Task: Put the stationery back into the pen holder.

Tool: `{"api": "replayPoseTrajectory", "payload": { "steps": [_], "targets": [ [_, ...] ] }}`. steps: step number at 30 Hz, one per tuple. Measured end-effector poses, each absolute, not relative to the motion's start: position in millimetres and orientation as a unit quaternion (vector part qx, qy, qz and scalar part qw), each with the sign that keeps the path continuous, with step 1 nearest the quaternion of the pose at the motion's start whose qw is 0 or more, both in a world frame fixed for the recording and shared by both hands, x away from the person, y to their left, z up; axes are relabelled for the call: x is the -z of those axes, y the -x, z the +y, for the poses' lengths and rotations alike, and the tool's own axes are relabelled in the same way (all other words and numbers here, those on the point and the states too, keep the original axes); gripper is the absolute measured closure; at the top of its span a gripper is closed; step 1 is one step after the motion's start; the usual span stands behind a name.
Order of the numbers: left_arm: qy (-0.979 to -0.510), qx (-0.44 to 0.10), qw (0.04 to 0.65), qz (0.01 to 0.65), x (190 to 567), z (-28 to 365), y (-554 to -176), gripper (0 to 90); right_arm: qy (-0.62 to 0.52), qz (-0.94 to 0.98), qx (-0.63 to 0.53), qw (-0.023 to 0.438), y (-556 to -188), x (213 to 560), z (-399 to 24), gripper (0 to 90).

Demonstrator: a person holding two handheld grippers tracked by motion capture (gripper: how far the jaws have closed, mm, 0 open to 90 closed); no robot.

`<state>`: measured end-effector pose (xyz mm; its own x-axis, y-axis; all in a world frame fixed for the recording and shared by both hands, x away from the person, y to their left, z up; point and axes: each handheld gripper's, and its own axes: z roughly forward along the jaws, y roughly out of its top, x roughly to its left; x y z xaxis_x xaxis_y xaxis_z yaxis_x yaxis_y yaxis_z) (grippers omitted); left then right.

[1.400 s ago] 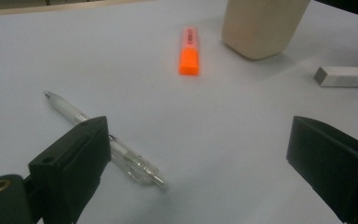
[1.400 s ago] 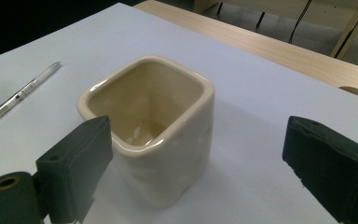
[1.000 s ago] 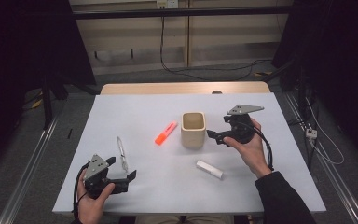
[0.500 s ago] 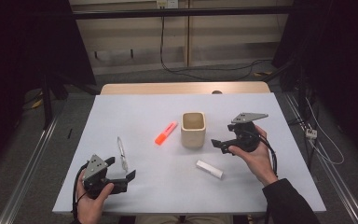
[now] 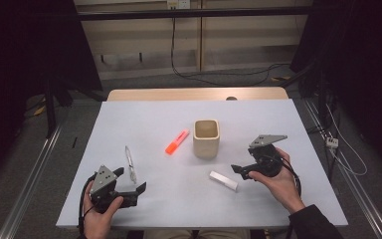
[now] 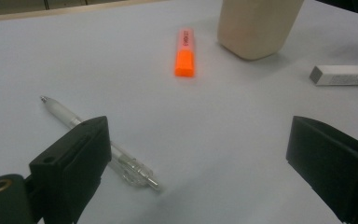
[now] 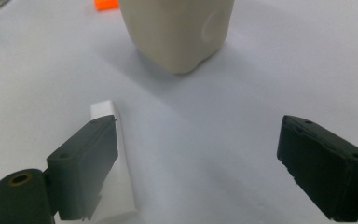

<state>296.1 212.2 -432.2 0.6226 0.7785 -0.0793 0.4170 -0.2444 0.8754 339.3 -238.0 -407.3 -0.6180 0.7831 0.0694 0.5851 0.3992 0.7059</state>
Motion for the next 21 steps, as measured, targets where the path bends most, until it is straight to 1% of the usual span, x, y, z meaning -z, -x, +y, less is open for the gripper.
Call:
{"api": "replayPoseTrajectory", "payload": {
  "steps": [6, 15, 17, 21],
  "targets": [
    [-0.765, -0.189, 0.476, 0.39, 432.2, 212.8, -296.4, 6.6, -0.421, 0.83, -0.343, 0.128, -332.2, 407.0, -240.2, 17.1],
    [-0.765, -0.189, 0.477, 0.389, 432.5, 212.6, -296.3, 6.6, -0.391, 0.852, -0.338, 0.077, -321.9, 409.7, -227.7, 23.4],
    [-0.767, -0.188, 0.475, 0.388, 433.1, 212.1, -296.8, 6.6, -0.38, 0.862, -0.326, 0.084, -321.0, 408.5, -222.8, 27.1],
    [-0.768, -0.189, 0.474, 0.386, 432.8, 212.0, -296.5, 6.5, -0.379, 0.874, -0.295, 0.073, -321.8, 412.4, -215.5, 32.6]
  ]
}}
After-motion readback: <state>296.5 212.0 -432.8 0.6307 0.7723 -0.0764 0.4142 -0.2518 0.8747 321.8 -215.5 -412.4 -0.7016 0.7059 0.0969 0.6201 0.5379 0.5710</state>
